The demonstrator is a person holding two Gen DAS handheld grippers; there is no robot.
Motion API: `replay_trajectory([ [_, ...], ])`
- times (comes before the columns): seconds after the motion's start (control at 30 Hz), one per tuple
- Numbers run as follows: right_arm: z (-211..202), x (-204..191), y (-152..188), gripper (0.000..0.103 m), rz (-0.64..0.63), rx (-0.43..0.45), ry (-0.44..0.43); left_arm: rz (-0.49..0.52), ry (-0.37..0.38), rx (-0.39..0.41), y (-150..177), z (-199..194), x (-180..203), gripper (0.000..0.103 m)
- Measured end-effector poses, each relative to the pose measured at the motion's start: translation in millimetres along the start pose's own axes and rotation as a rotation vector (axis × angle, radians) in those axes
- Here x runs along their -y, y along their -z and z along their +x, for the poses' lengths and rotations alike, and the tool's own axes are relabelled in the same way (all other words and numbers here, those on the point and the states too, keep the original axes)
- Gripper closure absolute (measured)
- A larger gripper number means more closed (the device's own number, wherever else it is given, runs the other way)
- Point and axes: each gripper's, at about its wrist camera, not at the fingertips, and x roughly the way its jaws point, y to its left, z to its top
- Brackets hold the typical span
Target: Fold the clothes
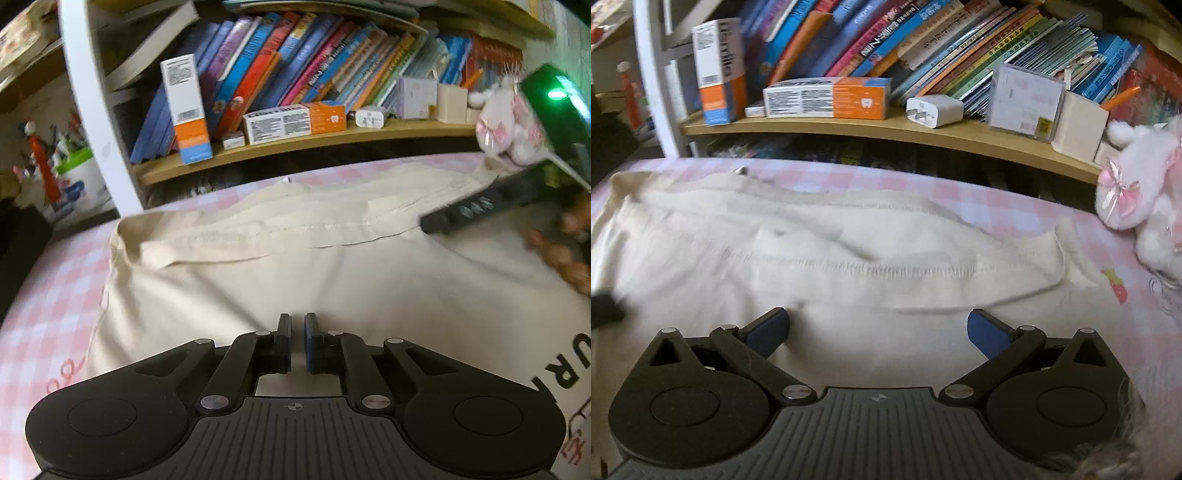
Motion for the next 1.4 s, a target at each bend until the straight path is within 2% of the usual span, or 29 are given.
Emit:
replay_trajectory([
  [0.07, 8, 1, -9, 0.0, -0.003, 0.013, 0.012, -0.022, 0.011, 0.007, 4, -3, -3, 0.092],
  [0.13, 15, 6, -21, 0.001, 0.006, 0.063, 0.004, -0.026, 0.017, 0.011, 4, -3, -4, 0.092],
  [0.23, 27, 18, -51, 0.002, 0.04, 0.145, 0.082, -0.031, 0.024, 0.007, 3, -2, -5, 0.092],
  [0.33, 35, 36, -79, 0.002, 0.065, 0.178, 0.163, -0.043, 0.051, -0.022, -3, 2, -10, 0.092],
  [0.4, 26, 45, -84, 0.002, 0.081, 0.192, 0.17, -0.059, 0.067, -0.039, -10, 8, -17, 0.092],
  [0.47, 12, 49, -77, 0.002, 0.135, 0.187, 0.157, -0.066, 0.06, -0.053, -20, 18, -24, 0.092],
  [0.53, -4, 47, -63, 0.0, 0.18, 0.165, 0.094, -0.084, 0.058, -0.072, -29, 29, -31, 0.092],
  [0.6, -15, 40, -43, 0.0, 0.143, 0.126, 0.029, -0.102, 0.058, -0.085, -37, 36, -37, 0.092],
  [0.77, -19, 5, -5, 0.0, -0.052, 0.065, 0.034, -0.145, 0.053, -0.106, -49, 56, -54, 0.093],
  [0.87, -11, -2, 3, 0.0, -0.054, 0.022, 0.026, -0.196, 0.06, -0.097, -62, 69, -66, 0.093],
  [0.93, -8, -3, 5, 0.0, -0.044, 0.008, 0.024, -0.232, 0.066, -0.067, -73, 76, -74, 0.093],
  [1.0, -5, -3, -3, 0.001, -0.053, 0.003, 0.021, -0.258, 0.067, -0.015, -87, 83, -84, 0.093],
  [1.07, 1, -3, -18, 0.0, -0.088, 0.008, 0.032, -0.265, 0.058, 0.003, -100, 93, -94, 0.093],
  [1.17, 23, 2, -48, 0.001, -0.113, 0.003, 0.056, -0.285, -0.026, -0.017, -111, 105, -113, 0.093],
  [1.27, 36, 26, -74, 0.002, -0.034, 0.02, 0.174, -0.275, -0.012, 0.057, -108, 83, -123, 0.093],
  [1.33, 28, 42, -80, 0.002, 0.034, 0.047, 0.2, -0.16, 0.053, 0.077, -100, 64, -111, 0.093],
  [1.4, 12, 52, -76, 0.002, 0.053, 0.068, 0.157, -0.025, 0.09, 0.052, -87, 51, -92, 0.093],
])
